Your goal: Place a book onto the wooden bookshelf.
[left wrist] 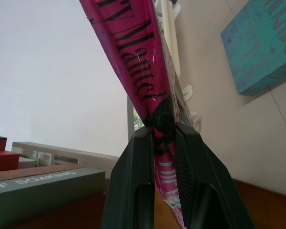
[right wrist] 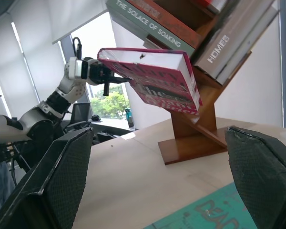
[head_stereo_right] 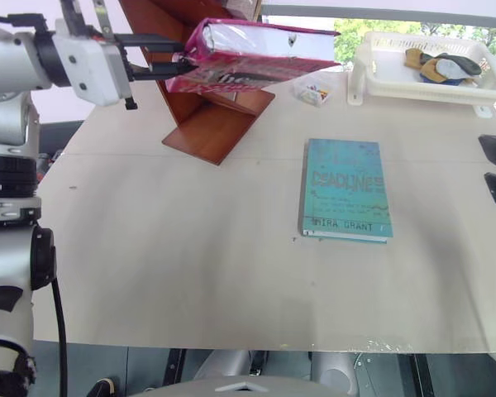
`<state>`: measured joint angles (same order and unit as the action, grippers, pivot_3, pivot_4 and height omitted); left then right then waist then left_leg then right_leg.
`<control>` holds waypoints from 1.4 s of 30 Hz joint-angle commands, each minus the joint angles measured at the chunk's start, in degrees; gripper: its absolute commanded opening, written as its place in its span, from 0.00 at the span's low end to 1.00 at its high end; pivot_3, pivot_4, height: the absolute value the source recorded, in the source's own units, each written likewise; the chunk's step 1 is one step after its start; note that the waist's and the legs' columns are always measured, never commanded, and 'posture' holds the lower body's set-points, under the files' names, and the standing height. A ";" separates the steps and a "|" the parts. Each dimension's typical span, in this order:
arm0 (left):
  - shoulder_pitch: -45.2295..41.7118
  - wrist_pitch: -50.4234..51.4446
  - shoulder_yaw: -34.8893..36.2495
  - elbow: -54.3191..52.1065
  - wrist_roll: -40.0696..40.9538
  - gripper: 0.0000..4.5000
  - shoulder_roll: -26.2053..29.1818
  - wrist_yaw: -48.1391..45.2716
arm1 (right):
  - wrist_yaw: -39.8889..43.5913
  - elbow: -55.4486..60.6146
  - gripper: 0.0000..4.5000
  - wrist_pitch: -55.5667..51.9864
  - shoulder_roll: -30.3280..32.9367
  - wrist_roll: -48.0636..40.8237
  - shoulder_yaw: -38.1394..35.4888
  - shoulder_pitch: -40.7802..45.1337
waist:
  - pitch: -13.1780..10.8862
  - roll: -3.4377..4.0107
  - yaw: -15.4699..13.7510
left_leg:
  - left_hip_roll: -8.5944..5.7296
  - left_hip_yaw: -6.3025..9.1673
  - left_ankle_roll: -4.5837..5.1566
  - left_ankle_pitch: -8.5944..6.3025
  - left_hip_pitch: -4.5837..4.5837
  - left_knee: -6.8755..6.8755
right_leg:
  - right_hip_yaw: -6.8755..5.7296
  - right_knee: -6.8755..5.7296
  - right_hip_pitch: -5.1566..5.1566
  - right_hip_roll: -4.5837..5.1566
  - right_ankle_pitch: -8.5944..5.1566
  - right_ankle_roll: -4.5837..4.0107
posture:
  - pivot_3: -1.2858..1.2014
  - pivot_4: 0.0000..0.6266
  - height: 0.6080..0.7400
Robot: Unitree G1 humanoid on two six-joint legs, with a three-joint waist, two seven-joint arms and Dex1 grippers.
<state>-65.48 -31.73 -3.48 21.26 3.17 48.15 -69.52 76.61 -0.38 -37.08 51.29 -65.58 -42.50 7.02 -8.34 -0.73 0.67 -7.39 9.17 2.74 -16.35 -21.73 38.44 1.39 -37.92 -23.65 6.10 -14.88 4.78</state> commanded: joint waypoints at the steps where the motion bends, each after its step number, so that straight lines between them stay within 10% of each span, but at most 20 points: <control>1: -3.18 -0.39 2.03 -2.52 2.48 0.05 -0.90 2.59 | -1.31 2.65 1.00 0.23 -0.12 -0.51 -0.38 1.36 | -0.01 -0.01 -0.05 | 0.00 0.01 0.00 0.00 -0.03 0.02 | -0.03 0.01 -0.02 -0.01 0.00 0.00 | 0.52 0.24 1.00; 12: -2.87 -0.82 0.94 -2.71 2.36 0.05 -5.63 4.39 | -2.84 4.91 1.00 1.03 -1.10 -0.15 -2.03 -0.38 | -0.01 -0.02 -0.19 | -0.08 0.20 0.01 -0.01 -0.16 0.03 | -0.23 0.09 -0.03 0.03 0.00 0.01 | 0.52 0.24 1.00; 40: -11.11 -10.54 -7.97 19.27 -30.91 0.05 12.47 19.32 | -5.03 6.22 1.00 1.95 -1.68 0.18 -0.62 0.81 | -0.01 -0.01 0.13 | -0.11 0.13 0.02 -0.01 -0.11 -0.01 | -0.18 0.03 -0.06 -0.10 0.00 0.01 | 0.52 0.24 1.00; 42: -11.76 -10.06 -8.29 20.02 -31.56 0.25 12.47 20.18 | -4.88 6.08 1.00 2.05 -1.67 0.33 -0.69 0.72 | -0.01 -0.01 0.17 | -0.10 0.12 0.02 -0.01 -0.10 0.00 | -0.17 0.00 -0.06 -0.11 0.00 0.01 | 0.52 0.24 1.00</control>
<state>-74.17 -42.95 -12.86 39.83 -26.40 58.09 -52.00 71.42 4.69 -35.82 49.22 -65.01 -42.20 7.24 -8.35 -0.74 0.84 -7.49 9.26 2.76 -16.36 -21.80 38.43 1.26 -37.96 -23.71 5.99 -14.88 4.80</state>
